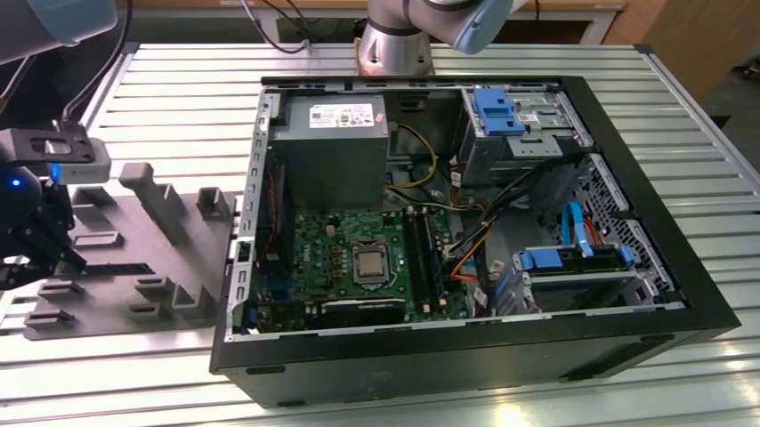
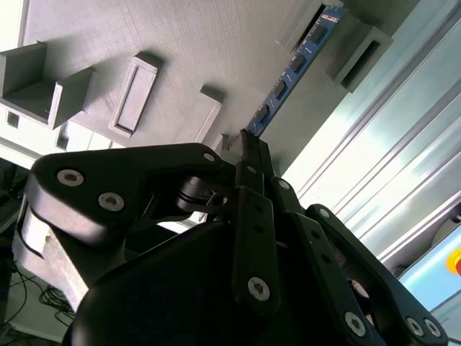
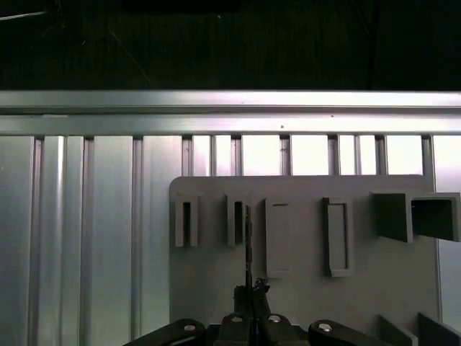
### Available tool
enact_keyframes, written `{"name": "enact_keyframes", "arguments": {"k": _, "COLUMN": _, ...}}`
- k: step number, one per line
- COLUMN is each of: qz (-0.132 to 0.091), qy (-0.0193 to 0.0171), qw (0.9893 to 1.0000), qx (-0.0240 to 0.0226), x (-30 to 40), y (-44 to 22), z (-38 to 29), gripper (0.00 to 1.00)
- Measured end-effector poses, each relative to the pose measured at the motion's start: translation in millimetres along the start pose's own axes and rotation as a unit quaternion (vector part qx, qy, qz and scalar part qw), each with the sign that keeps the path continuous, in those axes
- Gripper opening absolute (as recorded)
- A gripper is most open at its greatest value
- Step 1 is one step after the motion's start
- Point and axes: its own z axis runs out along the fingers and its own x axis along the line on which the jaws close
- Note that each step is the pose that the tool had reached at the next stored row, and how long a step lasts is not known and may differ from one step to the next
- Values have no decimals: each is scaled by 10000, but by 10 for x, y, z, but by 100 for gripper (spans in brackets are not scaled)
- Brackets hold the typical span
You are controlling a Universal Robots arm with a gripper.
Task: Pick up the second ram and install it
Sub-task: 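Pick up the second ram and move it above second insertion slot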
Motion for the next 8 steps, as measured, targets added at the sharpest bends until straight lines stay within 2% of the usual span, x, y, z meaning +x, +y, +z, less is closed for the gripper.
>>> {"name": "enact_keyframes", "arguments": {"k": 8, "qz": -1, "qy": -18, "qw": 10000, "qx": 0, "x": -11, "y": 4, "z": -73, "gripper": 11}}
